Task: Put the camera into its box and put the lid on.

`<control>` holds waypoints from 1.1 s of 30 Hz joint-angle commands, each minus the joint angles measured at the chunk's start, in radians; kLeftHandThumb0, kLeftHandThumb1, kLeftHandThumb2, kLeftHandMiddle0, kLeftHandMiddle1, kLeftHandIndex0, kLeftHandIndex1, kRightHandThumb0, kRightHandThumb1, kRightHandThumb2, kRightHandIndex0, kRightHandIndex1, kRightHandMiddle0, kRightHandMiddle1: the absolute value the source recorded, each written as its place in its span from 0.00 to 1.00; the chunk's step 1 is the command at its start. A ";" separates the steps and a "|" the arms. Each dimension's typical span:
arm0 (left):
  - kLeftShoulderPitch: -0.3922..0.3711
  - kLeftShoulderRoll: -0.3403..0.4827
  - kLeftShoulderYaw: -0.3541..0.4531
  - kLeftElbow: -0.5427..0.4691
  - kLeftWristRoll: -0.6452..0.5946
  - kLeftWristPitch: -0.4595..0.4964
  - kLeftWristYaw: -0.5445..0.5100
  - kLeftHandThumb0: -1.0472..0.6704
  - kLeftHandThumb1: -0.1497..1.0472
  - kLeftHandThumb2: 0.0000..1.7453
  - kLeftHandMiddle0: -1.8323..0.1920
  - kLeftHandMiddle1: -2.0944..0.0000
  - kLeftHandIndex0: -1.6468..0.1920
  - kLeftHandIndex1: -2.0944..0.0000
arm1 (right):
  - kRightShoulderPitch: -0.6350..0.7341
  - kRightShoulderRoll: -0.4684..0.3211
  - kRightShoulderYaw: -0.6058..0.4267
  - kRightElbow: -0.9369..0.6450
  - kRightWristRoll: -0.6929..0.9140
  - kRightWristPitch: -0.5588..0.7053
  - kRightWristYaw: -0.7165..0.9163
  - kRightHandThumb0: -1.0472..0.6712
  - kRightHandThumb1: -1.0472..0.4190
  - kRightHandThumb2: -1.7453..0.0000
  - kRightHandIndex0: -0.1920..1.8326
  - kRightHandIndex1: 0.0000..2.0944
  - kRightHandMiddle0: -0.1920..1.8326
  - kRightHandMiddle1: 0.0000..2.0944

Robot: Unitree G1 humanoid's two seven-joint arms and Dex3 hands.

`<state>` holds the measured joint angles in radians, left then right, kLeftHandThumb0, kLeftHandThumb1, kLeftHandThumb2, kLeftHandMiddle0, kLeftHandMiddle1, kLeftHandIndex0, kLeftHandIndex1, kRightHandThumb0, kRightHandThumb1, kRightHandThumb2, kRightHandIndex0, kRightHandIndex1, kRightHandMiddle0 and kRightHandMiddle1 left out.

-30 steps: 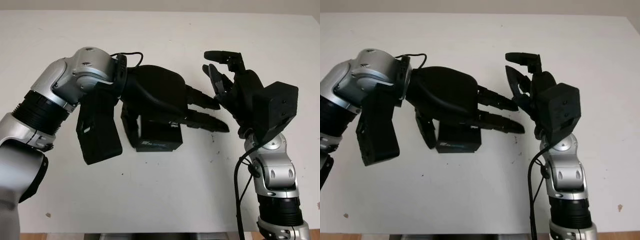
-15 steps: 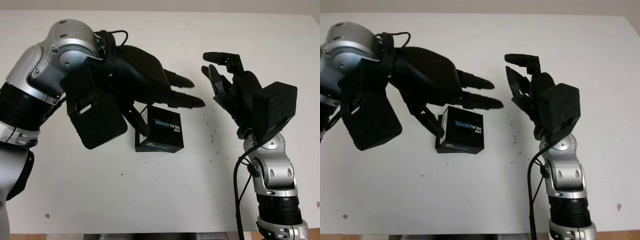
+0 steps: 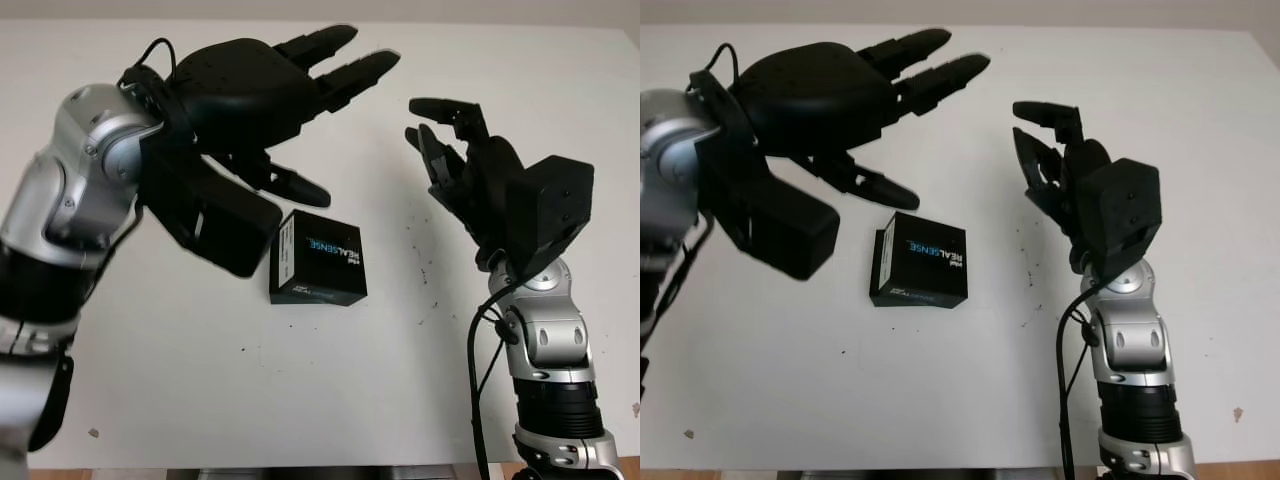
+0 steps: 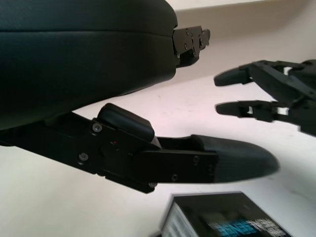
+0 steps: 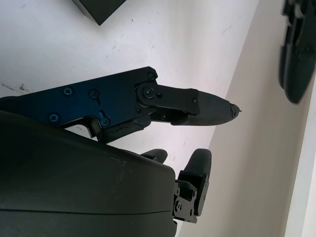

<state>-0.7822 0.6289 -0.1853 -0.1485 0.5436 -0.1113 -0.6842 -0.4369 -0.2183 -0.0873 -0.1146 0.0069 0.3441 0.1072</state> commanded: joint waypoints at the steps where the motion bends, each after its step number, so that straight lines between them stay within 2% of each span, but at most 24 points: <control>1: 0.058 0.008 0.025 -0.054 -0.037 0.024 -0.011 0.00 1.00 0.23 1.00 1.00 1.00 1.00 | -0.001 -0.007 -0.013 -0.004 0.010 -0.004 0.003 0.21 0.00 0.72 0.17 0.17 0.00 0.53; 7: 0.143 0.042 0.060 -0.171 -0.173 0.173 -0.140 0.00 1.00 0.26 1.00 1.00 1.00 1.00 | -0.003 -0.022 -0.025 -0.027 0.005 0.010 -0.004 0.22 0.00 0.71 0.17 0.16 0.03 0.49; 12: 0.163 0.079 0.059 -0.226 -0.204 0.232 -0.177 0.00 1.00 0.24 1.00 1.00 1.00 1.00 | -0.021 -0.036 -0.041 -0.020 0.003 -0.007 -0.009 0.23 0.00 0.70 0.17 0.15 0.02 0.49; 21: 0.195 0.126 0.029 -0.251 -0.163 0.168 -0.164 0.00 1.00 0.21 1.00 1.00 1.00 1.00 | -0.070 -0.062 -0.102 0.014 0.018 -0.045 -0.030 0.25 0.00 0.70 0.18 0.16 0.01 0.52; 26: 0.213 0.105 0.002 -0.245 -0.131 0.141 -0.137 0.00 1.00 0.22 1.00 1.00 1.00 1.00 | -0.070 -0.064 -0.112 0.015 0.029 -0.050 -0.028 0.25 0.00 0.70 0.17 0.16 0.00 0.54; 33: 0.257 0.074 -0.048 -0.264 -0.039 0.124 -0.087 0.00 1.00 0.17 1.00 1.00 1.00 1.00 | -0.068 -0.062 -0.115 0.010 0.039 -0.040 -0.030 0.25 0.00 0.70 0.16 0.16 0.00 0.50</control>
<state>-0.5398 0.7073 -0.2233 -0.3908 0.4968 0.0193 -0.7830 -0.5060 -0.2709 -0.1948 -0.0941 0.0406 0.3086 0.0795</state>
